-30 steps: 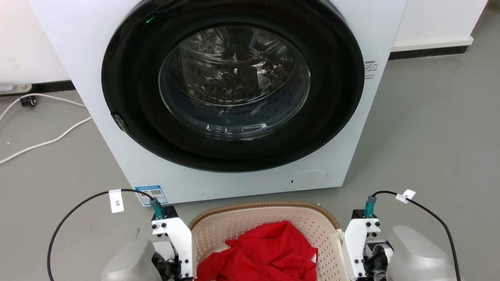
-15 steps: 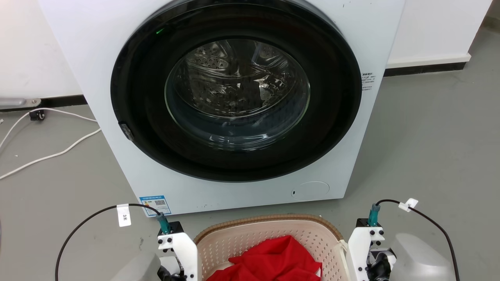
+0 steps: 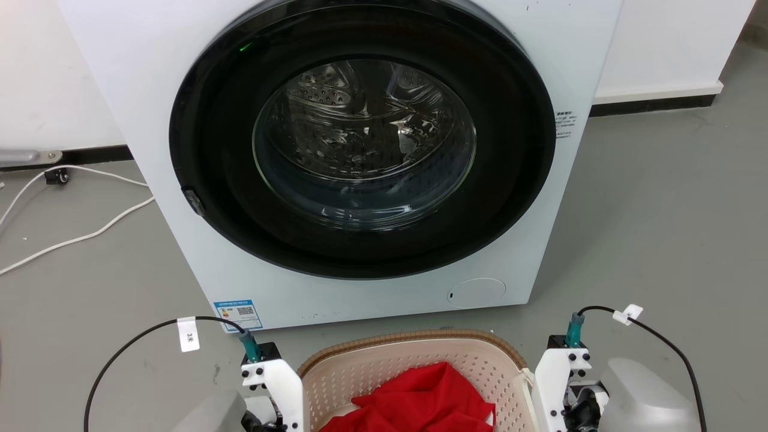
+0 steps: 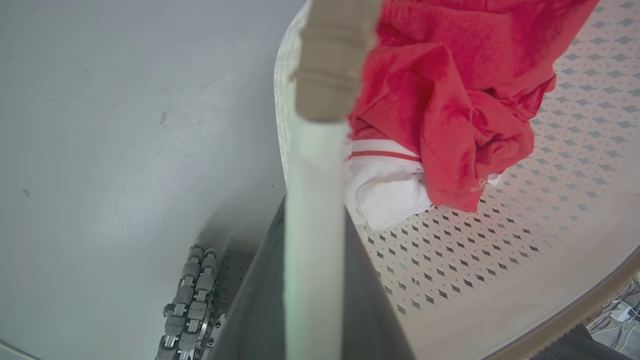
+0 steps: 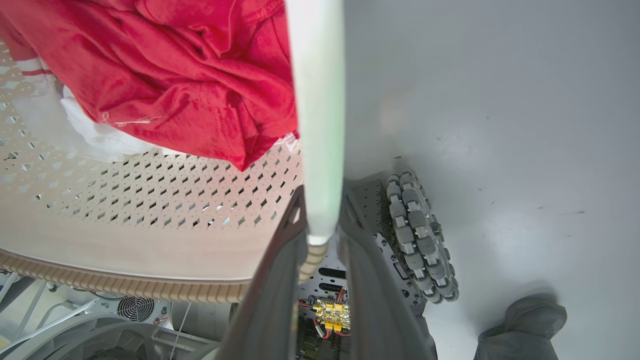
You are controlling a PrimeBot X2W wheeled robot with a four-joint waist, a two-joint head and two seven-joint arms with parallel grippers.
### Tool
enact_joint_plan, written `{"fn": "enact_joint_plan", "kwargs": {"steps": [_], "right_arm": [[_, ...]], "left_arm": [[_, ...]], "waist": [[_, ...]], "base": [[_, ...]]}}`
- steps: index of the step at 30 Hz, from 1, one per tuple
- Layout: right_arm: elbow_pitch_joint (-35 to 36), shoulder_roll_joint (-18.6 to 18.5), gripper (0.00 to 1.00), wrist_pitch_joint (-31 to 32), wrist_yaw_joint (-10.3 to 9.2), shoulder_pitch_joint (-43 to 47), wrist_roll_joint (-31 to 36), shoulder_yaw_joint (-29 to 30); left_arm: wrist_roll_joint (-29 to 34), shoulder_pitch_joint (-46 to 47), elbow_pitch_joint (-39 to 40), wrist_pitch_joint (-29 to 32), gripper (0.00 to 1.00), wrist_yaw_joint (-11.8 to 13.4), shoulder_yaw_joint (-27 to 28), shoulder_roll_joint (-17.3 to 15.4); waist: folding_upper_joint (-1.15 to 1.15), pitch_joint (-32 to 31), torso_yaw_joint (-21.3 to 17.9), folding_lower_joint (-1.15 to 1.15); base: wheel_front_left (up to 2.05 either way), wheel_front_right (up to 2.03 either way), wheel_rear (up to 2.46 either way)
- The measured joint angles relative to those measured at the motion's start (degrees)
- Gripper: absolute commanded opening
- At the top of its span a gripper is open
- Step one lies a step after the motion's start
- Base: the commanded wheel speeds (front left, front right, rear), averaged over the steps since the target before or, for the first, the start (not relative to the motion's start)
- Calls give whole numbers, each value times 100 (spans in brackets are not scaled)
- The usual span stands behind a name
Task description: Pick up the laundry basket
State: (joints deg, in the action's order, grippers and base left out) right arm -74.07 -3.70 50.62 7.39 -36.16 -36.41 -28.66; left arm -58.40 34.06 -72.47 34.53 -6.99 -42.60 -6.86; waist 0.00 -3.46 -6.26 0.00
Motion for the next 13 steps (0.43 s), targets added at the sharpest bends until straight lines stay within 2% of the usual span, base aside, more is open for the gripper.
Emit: {"fn": "enact_joint_plan", "kwargs": {"steps": [13], "right_arm": [[0, -3, 0, -22, 0, -4, -159, -154]], "left_arm": [[-86, 2, -47, -29, 0, 0, -52, -2]], "waist": [[0, 15, 20, 0]], "base": [[0, 0, 0]]}}
